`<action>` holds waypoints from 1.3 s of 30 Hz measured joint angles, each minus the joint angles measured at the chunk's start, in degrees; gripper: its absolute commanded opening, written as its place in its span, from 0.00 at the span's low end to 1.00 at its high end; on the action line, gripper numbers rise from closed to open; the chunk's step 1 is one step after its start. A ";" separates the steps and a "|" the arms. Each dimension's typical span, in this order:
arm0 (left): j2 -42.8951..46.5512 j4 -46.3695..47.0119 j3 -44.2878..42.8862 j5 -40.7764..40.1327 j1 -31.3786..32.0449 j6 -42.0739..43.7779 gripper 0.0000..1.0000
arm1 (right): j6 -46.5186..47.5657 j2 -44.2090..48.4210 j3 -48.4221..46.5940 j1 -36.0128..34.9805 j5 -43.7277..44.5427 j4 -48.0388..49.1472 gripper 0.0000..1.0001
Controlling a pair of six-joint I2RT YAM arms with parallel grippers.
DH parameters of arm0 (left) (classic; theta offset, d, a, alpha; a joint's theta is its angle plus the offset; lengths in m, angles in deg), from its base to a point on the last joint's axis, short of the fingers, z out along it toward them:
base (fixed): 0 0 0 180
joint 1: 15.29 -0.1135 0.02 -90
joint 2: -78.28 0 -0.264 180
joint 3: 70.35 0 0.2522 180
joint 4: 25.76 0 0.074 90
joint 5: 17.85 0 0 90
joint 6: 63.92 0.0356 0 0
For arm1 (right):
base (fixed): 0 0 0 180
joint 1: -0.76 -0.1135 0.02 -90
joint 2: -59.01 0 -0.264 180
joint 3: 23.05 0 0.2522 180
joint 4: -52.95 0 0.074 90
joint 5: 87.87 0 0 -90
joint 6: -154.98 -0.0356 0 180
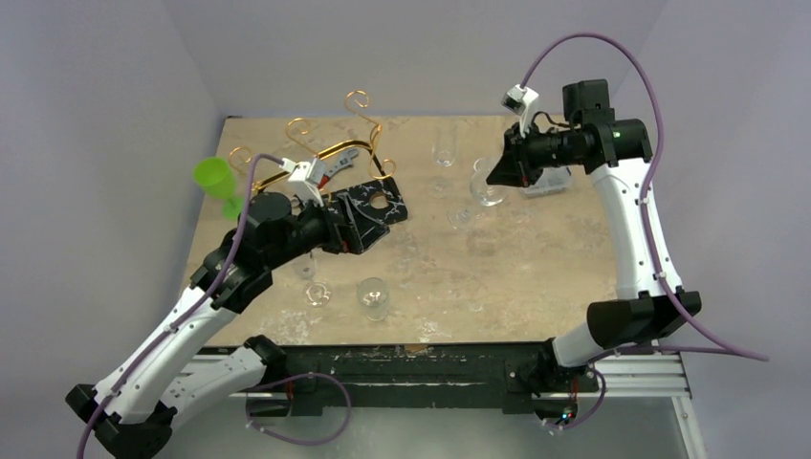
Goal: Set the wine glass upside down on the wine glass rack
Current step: Turn the wine glass upside down at the wine rack.
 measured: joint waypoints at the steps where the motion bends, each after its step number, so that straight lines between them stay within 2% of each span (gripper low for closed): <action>1: -0.48 0.46 -0.09 -0.44 0.46 -0.39 1.00 | -0.31 -0.20 -0.50 -0.11 -0.22 -0.02 0.00; 5: -2.10 2.23 -0.20 -2.05 1.75 -1.46 0.99 | -1.40 -0.85 -1.99 -0.50 -0.85 -0.02 0.00; 9: -3.82 3.93 -0.31 -4.09 2.73 -2.78 0.93 | -2.80 -1.36 -3.34 -0.72 -1.97 0.09 0.00; 19: -9.99 9.16 -0.37 -9.75 3.13 -8.96 0.89 | -7.63 -1.55 -5.92 -0.79 -8.09 2.45 0.00; 31: -17.79 11.91 -0.37 -14.29 3.80 -23.32 0.67 | -11.52 -1.53 -7.13 -0.83 -14.93 5.42 0.00; 39: -20.11 15.67 -0.37 -14.43 4.83 -29.14 0.58 | -13.31 -1.38 -7.13 -0.83 -18.23 6.73 0.00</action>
